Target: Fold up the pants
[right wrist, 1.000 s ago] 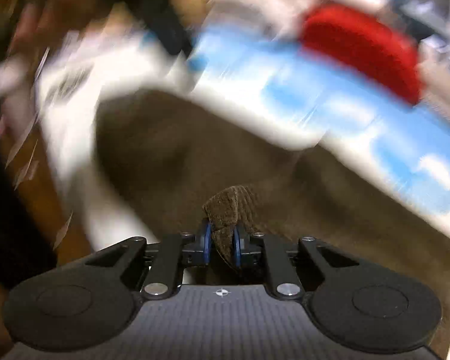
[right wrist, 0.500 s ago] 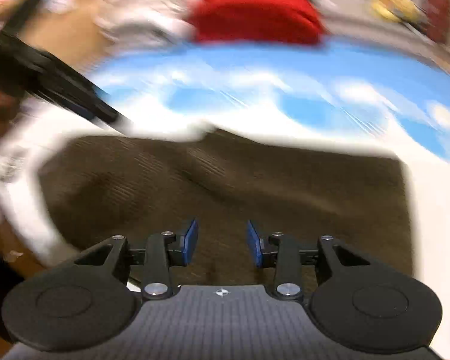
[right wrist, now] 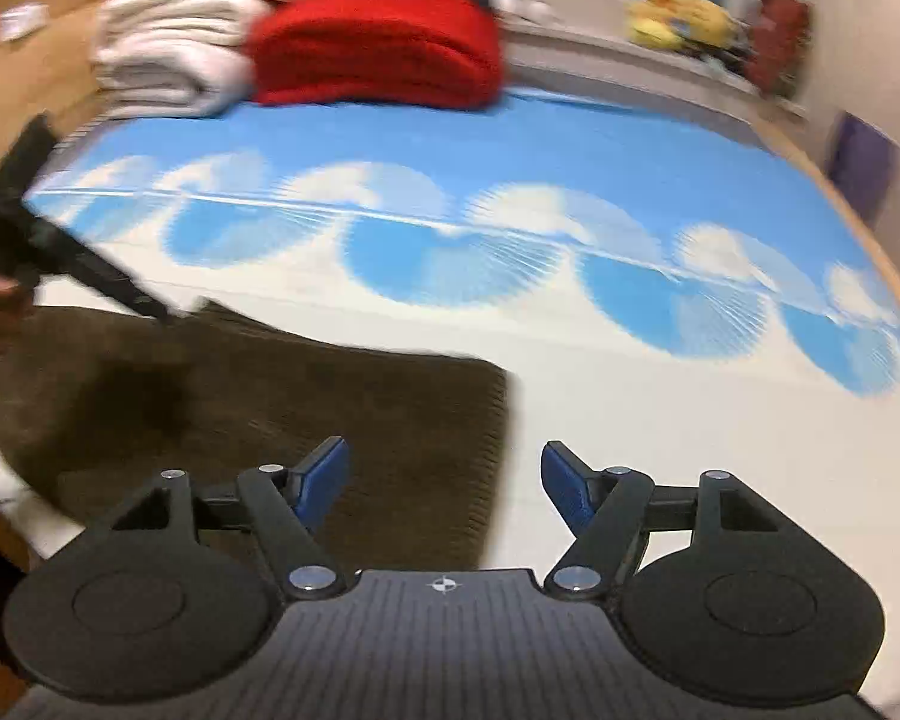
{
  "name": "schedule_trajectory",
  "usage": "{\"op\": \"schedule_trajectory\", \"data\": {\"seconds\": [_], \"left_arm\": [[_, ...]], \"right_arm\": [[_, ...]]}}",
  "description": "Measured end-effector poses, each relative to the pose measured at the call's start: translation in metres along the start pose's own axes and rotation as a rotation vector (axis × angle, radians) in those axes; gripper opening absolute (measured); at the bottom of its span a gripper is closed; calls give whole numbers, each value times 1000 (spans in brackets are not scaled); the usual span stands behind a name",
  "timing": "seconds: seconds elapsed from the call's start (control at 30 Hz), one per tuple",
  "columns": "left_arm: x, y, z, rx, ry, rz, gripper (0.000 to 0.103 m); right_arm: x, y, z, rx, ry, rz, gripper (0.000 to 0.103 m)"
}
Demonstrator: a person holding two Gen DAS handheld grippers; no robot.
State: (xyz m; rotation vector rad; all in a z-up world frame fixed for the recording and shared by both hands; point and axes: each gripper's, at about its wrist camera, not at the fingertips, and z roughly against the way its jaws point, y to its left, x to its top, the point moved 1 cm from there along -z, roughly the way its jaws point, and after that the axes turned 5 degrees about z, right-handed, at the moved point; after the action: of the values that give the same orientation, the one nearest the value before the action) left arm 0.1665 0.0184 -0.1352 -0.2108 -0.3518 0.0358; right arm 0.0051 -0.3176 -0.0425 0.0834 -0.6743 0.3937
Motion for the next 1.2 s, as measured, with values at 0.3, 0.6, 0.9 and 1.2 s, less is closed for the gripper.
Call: {"op": "schedule_trajectory", "data": {"seconds": [0.3,0.6,0.9,1.2], "left_arm": [[6,1,-13,59,-63,-85,5],[0,0,-1,177,-133,-163,11],[-25,-11,8,-50,26,-199,31],[-87,1,-14,-70,239,-215,32]], "right_arm": [[-19,14,-55,52,185,-175,66],[-37,43,-89,-1,385,57,69],[-41,48,-90,-55,382,90,76],[-43,51,-77,-69,369,91,76]]}}
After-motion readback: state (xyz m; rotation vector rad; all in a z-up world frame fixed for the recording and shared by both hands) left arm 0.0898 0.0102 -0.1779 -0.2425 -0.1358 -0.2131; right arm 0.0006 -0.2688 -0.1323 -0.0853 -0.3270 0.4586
